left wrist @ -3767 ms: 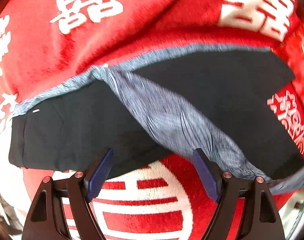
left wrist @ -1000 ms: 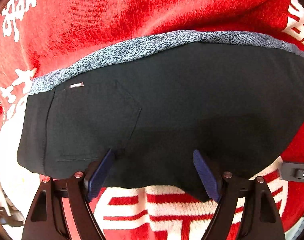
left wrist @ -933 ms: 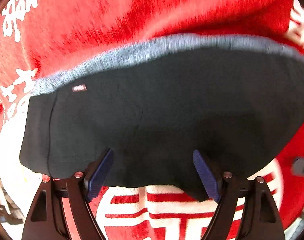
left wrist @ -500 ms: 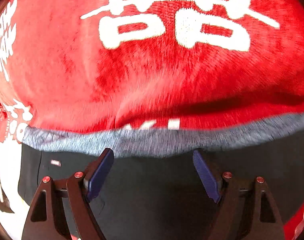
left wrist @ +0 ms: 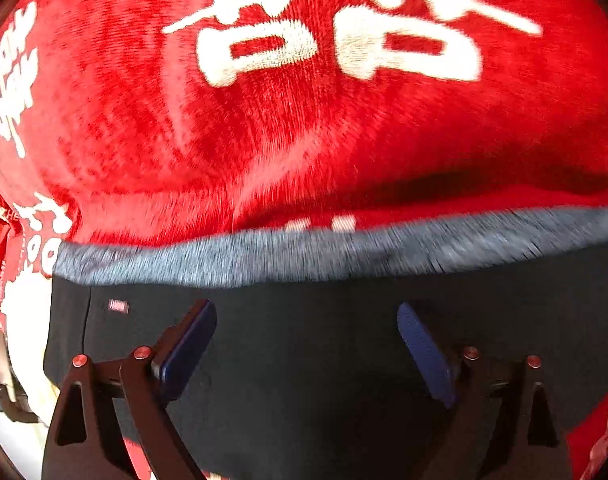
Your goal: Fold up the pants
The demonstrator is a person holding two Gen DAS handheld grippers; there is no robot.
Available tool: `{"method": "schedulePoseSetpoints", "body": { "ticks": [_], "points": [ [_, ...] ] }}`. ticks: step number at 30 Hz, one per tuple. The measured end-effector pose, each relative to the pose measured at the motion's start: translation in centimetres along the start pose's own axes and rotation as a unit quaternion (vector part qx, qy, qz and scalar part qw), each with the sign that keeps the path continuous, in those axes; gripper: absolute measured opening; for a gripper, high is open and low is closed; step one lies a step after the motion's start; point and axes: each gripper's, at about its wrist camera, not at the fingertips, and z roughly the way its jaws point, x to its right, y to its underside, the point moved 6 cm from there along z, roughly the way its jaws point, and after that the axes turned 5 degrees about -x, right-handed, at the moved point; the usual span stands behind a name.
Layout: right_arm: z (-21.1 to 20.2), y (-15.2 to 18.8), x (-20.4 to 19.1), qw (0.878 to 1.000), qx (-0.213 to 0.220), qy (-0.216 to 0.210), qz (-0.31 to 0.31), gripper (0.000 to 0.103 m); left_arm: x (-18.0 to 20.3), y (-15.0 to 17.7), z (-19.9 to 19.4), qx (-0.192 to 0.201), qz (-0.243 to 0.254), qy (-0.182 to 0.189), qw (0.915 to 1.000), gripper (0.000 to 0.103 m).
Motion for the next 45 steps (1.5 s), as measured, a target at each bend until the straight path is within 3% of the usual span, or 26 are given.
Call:
{"method": "schedulePoseSetpoints", "body": {
  "ticks": [1,4,7,9,12,15,19,20,22,27,31,35,36,39,42,45],
  "points": [
    [-0.5,1.0,0.4,1.0,0.0,-0.008,-0.001,0.042,0.1,0.9,-0.4,0.0,0.002,0.003,1.0,0.093],
    [-1.7,3.2,-4.2,0.998,0.003,-0.044,-0.033,0.043,0.9,4.1,-0.9,-0.013,0.013,0.005,0.9998,0.093],
    [-2.3,4.7,-10.2,0.992,0.006,-0.09,-0.086,0.043,1.8,6.5,-0.2,-0.023,0.024,-0.001,0.9994,0.093],
    [-2.0,5.7,-14.5,0.986,0.002,-0.11,-0.129,0.043,1.8,7.7,-0.2,-0.01,0.01,0.007,0.9999,0.093],
    [-0.5,7.7,-18.5,0.979,-0.006,-0.089,-0.185,0.044,2.1,8.4,-0.4,-0.009,0.013,0.008,0.9998,0.093],
    [-0.3,9.3,-19.3,0.975,0.022,-0.056,-0.215,0.044,2.5,9.4,-0.7,-0.005,0.023,0.008,0.9997,0.093],
    [-0.7,10.3,-19.0,0.976,-0.006,-0.061,-0.209,0.044,2.9,10.5,-1.1,-0.002,0.015,0.015,0.9998,0.093],
    [-1.4,11.0,-18.1,0.977,-0.018,-0.074,-0.199,0.045,2.7,10.7,-1.3,-0.006,0.011,0.018,0.9998,0.093],
    [-2.2,11.4,-17.9,0.975,-0.035,-0.14,-0.166,0.045,2.3,10.9,-1.8,-0.012,0.0,0.028,0.9995,0.093],
    [-2.8,15.0,-20.8,0.955,-0.082,-0.253,-0.129,0.045,0.9,10.9,-2.6,-0.005,-0.018,0.025,0.9995,0.093],
    [-1.4,14.8,-22.5,0.948,-0.094,-0.294,-0.08,0.045,0.2,10.8,-1.8,-0.015,-0.023,0.025,0.9993,0.093],
    [-1.1,14.3,-21.2,0.94,-0.106,-0.324,-0.01,0.045,0.2,11.2,-1.7,-0.013,-0.013,0.032,0.9993,0.093],
    [-0.4,13.9,-21.4,0.939,-0.112,-0.326,0.0,0.044,0.5,11.5,-1.6,-0.017,-0.009,0.032,0.9993,0.093],
    [1.1,13.3,-22.0,0.938,-0.122,-0.322,0.026,0.011,0.6,12.1,-1.2,-0.014,-0.006,0.032,0.9994,0.093],
    [0.6,14.0,-22.1,0.947,-0.108,-0.302,0.006,0.01,1.1,12.7,-1.5,-0.014,-0.013,0.035,0.9992,0.093],
    [0.3,15.4,-22.4,0.962,-0.108,-0.246,-0.056,0.008,0.8,12.5,-1.4,-0.025,-0.021,0.04,0.9987,0.093]
  ]
}}
